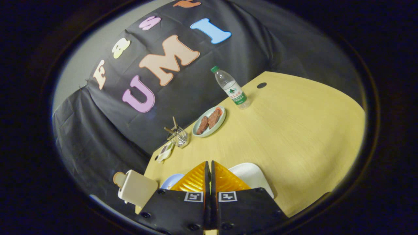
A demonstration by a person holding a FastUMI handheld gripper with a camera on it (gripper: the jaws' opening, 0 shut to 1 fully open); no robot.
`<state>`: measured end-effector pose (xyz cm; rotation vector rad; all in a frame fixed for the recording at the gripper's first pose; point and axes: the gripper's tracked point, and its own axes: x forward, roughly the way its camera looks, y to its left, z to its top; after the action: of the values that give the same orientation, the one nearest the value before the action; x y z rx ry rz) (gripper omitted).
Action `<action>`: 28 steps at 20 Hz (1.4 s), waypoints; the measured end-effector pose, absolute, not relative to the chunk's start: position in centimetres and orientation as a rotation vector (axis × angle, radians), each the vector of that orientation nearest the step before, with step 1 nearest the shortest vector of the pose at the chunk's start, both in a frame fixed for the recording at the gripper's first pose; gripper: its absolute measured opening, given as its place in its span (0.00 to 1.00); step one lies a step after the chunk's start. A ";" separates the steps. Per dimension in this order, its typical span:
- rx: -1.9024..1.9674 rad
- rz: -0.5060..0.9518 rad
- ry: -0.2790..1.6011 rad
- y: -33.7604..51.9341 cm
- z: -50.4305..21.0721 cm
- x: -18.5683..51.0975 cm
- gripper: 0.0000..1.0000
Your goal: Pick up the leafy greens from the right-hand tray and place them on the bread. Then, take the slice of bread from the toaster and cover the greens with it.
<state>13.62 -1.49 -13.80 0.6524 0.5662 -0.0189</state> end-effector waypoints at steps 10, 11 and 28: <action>0.734 0.101 0.528 4.5 -9.7 13.8 0.03; 0.742 0.117 0.527 5.4 -9.3 13.9 0.03; 0.910 0.357 0.634 24.2 -12.1 16.5 0.03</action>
<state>16.50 24.16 -12.11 0.9105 0.6338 0.3568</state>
